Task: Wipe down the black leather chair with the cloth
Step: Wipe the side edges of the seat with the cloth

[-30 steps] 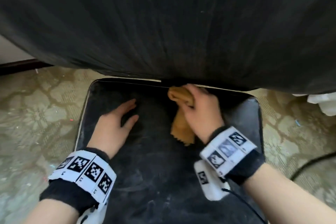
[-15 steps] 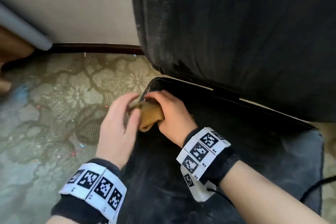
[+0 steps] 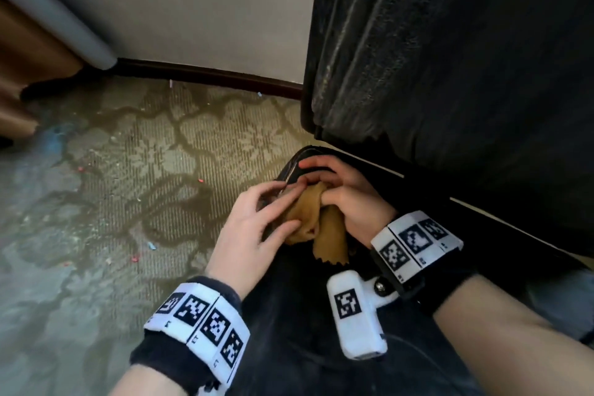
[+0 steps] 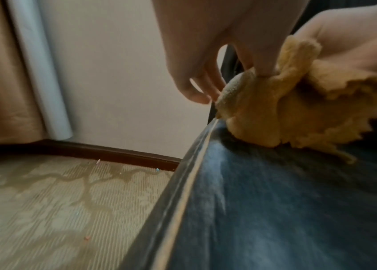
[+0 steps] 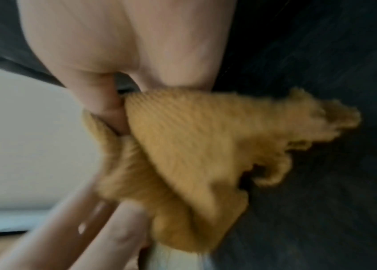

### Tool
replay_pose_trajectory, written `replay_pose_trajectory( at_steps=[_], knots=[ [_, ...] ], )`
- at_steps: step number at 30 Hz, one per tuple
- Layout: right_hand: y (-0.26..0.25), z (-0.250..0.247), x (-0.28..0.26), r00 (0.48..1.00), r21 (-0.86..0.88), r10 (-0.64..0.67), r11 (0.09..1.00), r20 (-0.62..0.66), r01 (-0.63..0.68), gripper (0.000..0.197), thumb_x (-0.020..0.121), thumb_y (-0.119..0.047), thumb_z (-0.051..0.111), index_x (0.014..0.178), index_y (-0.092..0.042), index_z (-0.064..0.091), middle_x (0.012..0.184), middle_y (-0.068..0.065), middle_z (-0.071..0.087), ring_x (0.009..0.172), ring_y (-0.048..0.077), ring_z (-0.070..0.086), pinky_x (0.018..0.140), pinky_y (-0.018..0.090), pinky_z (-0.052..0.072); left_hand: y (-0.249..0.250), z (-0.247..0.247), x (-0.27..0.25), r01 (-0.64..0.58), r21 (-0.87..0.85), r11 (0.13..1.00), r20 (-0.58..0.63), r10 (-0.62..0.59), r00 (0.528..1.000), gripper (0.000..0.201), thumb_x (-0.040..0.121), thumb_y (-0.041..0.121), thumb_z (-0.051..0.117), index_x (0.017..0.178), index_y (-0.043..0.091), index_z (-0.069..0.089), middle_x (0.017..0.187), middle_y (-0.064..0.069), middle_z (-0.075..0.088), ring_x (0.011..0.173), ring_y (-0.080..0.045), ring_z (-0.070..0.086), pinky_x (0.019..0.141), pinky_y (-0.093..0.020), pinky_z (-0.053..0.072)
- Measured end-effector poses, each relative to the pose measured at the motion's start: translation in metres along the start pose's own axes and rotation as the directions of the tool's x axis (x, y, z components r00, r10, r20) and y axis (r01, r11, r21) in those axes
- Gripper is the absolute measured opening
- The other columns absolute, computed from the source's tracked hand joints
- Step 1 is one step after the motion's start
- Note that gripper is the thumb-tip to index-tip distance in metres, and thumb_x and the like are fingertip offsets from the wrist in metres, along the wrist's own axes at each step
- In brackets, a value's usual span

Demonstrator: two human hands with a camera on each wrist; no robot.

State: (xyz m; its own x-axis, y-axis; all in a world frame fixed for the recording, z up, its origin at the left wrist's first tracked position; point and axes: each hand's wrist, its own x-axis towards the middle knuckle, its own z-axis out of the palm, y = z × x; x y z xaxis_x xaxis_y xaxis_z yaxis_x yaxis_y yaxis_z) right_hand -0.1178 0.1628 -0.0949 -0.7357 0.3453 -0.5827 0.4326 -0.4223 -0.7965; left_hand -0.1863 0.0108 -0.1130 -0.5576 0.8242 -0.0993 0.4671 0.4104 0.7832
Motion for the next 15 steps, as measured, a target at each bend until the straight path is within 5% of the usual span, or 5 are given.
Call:
replay_pose_trajectory(
  at_steps=[3,5,7,12,15],
  knots=[
    [-0.002,-0.006,0.006,0.998,0.03,0.041,0.999,0.049,-0.042,0.045,0.066,0.011,0.047,0.097,-0.019,0.056,0.093,0.009,0.062,0.094,0.023,0.057,0.081,0.03,0.046,-0.003,0.003,0.016,0.014,0.146,0.989,-0.017,-0.011,1.0,0.046,0.072,0.045,0.053,0.115,0.029,0.056,0.104,0.0,0.054,0.101,-0.021,0.053,0.085,-0.046,0.047],
    [-0.006,-0.015,0.008,0.999,0.064,0.008,0.998,-0.042,-0.005,0.041,0.064,0.006,0.046,0.097,-0.016,0.059,0.096,0.006,0.064,0.1,0.021,0.058,0.084,0.028,0.046,-0.003,0.003,0.025,0.053,0.167,0.985,-0.064,-0.043,0.997,0.037,0.066,0.042,0.054,0.097,0.023,0.06,0.095,0.0,0.053,0.093,-0.022,0.054,0.08,-0.046,0.047],
    [-0.007,-0.028,0.01,0.976,-0.136,-0.064,0.99,-0.208,0.036,0.037,0.072,0.004,0.05,0.101,-0.014,0.063,0.105,0.003,0.062,0.11,0.018,0.055,0.094,0.028,0.042,-0.001,0.003,0.03,0.115,0.126,0.985,-0.12,-0.1,0.988,0.029,0.066,0.036,0.056,0.089,0.018,0.057,0.094,0.001,0.052,0.091,-0.018,0.05,0.081,-0.038,0.044],
    [0.011,-0.039,0.001,0.978,-0.718,-0.2,0.689,-0.058,0.099,0.045,0.08,-0.002,0.057,0.123,-0.017,0.057,0.138,-0.003,0.049,0.132,0.012,0.039,0.114,0.028,0.027,0.007,0.005,0.047,0.206,0.004,0.978,-0.338,-0.193,0.921,0.044,0.077,-0.001,0.064,0.117,0.009,0.049,0.116,-0.008,0.048,0.096,0.004,0.039,0.086,-0.005,0.032],
    [0.018,-0.042,-0.003,0.979,-0.756,-0.205,0.64,0.004,0.137,0.052,0.081,-0.003,0.057,0.131,-0.017,0.05,0.147,-0.007,0.037,0.139,0.006,0.025,0.117,0.025,0.018,0.005,0.025,0.058,0.149,0.123,0.981,-0.23,-0.118,0.966,0.042,0.086,0.01,0.059,0.128,0.007,0.05,0.134,-0.011,0.043,0.117,-0.012,0.044,0.098,-0.016,0.034]
  ],
)
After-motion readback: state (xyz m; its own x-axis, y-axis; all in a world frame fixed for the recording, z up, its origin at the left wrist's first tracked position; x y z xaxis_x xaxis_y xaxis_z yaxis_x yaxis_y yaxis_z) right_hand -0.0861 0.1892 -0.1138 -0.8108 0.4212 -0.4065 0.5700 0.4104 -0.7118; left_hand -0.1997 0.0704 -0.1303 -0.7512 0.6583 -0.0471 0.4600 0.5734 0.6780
